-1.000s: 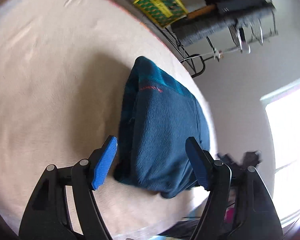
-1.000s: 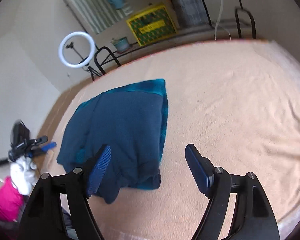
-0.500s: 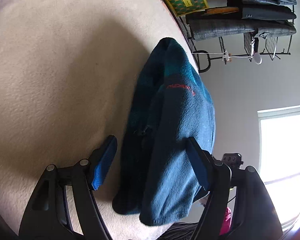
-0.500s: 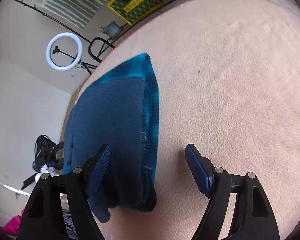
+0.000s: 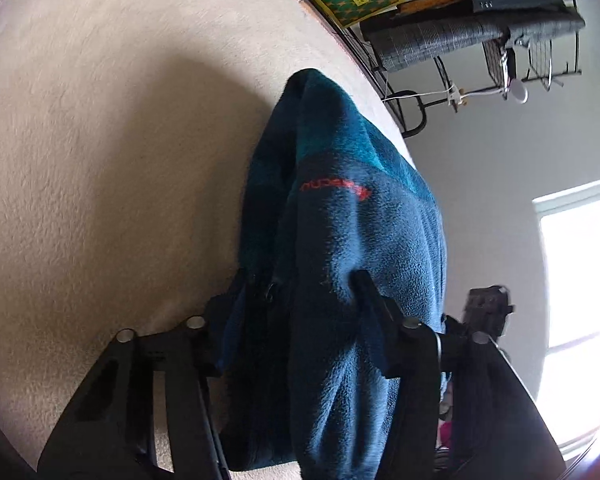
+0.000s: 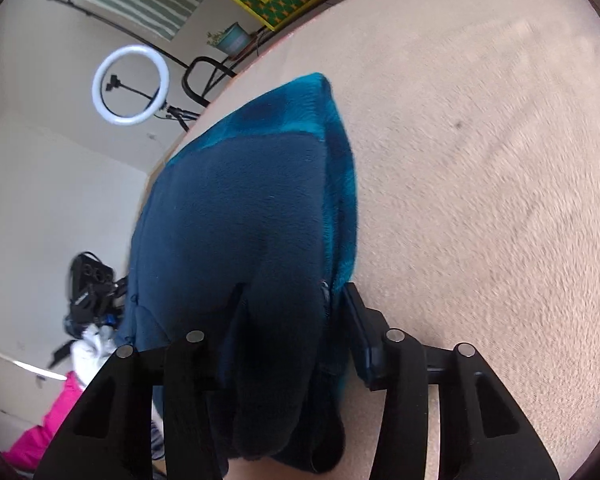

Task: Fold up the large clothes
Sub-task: 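Grasp the end of the folded jacket bundle with both grippers, then lift the jacket bundle with both grippers and carry it toward the rack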

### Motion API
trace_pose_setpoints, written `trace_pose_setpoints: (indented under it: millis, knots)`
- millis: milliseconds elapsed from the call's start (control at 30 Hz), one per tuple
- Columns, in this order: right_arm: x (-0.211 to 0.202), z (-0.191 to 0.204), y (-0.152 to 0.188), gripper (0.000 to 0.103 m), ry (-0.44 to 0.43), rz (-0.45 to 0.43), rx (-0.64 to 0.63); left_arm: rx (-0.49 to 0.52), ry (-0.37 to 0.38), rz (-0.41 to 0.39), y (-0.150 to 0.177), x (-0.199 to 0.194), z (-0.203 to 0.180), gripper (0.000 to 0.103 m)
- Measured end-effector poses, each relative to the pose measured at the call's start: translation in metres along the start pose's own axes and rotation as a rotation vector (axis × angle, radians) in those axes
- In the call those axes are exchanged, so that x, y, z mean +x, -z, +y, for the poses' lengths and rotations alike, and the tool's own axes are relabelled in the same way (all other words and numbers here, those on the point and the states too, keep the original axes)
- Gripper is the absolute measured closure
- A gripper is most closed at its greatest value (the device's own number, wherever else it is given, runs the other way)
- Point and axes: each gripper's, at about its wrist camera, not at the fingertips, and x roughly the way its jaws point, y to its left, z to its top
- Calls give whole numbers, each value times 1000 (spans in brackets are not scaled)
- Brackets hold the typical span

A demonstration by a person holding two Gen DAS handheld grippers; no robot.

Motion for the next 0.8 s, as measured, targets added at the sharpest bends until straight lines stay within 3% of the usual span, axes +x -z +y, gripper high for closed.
trace_pose_setpoints:
  millis: [167, 333, 400, 467, 567, 600, 667, 700, 800]
  knots:
    - [-5, 17, 3, 79, 76, -1, -60, 123, -98, -35, 7, -2, -26, 66]
    - [-12, 31, 6, 83, 118, -30, -124, 139, -108, -44, 10, 0, -31, 67]
    - [-11, 30, 5, 76, 123, -34, -135, 132, -105, -44, 10, 2, -30, 67]
    - [-7, 24, 5, 60, 130, -15, -112, 146, -119, -50, 11, 2, -33, 67]
    - [-2, 14, 3, 60, 95, 1, -58, 159, -134, -58, 12, 3, -36, 68]
    - [-1, 13, 2, 61, 85, 5, -48, 157, -134, -61, 12, 3, -36, 68]
    - [0, 16, 1, 76, 70, 2, -41, 163, -138, -65, 14, 1, -37, 70]
    - [-1, 19, 2, 79, 76, -3, -49, 171, -143, -72, 15, -1, -40, 70]
    - [-6, 40, 2, 85, 156, -34, -123, 218, -169, -97, 20, -8, -52, 73]
